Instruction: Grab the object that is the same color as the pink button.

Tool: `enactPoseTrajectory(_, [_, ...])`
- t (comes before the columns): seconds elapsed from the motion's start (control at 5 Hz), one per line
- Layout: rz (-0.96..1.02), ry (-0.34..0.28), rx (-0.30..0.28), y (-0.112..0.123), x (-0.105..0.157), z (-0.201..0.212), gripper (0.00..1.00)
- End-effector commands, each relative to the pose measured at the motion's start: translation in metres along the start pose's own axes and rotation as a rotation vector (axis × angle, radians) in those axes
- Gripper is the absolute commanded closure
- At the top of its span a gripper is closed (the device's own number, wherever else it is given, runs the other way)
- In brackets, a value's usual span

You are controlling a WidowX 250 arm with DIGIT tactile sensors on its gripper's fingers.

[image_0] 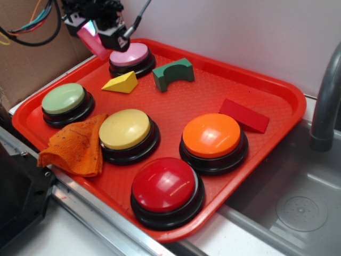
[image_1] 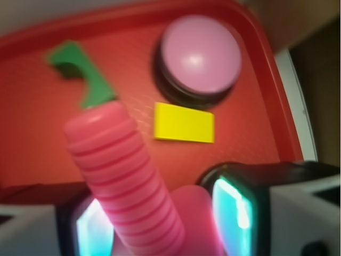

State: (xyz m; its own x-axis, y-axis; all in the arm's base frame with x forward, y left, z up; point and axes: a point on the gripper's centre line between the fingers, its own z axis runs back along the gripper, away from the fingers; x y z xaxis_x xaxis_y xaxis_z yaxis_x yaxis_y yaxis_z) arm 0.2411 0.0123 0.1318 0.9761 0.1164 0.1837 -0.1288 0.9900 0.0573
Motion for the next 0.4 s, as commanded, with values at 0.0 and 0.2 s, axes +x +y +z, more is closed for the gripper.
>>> enactPoseTrajectory(0.0, [-0.008, -0.121, -0.077, -0.0147, 0.0041, 0.0492, 1.0])
enactPoseTrajectory(0.2, [0.032, -0.071, -0.064, -0.0115, 0.0006, 0.0407, 1.0])
